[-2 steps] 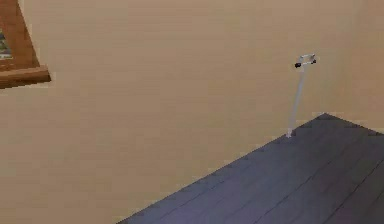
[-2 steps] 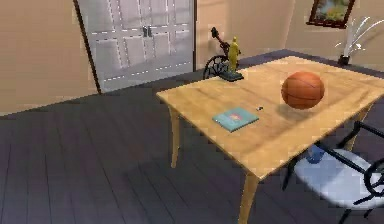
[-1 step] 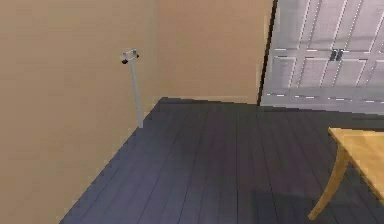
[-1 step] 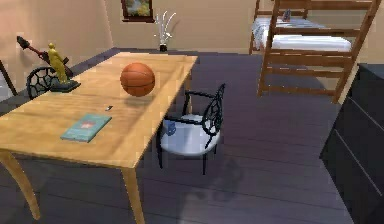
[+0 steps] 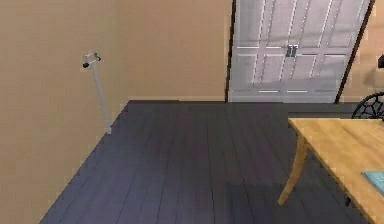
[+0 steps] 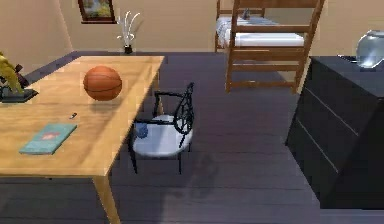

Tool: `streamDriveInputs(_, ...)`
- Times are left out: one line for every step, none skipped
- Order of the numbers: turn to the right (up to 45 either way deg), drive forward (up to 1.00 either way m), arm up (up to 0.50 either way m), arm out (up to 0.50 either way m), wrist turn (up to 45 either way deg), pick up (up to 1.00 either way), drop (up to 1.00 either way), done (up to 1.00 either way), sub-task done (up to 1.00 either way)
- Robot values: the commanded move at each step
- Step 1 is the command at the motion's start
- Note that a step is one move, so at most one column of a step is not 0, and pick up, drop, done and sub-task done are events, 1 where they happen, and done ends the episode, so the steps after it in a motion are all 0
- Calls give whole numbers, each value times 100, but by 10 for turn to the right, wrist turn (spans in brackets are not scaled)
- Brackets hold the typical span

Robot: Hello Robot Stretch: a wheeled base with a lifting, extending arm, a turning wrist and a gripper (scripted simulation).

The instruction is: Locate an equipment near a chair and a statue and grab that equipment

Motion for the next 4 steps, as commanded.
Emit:
streamDriveInputs(0,60,0,0,0,0,0,0,0)
streamDriveInputs(450,0,0,0,0,0,0,0,0)
streamDriveInputs(-390,0,0,0,0,0,0,0,0)
streamDriveInputs(450,0,0,0,0,0,0,0,0)
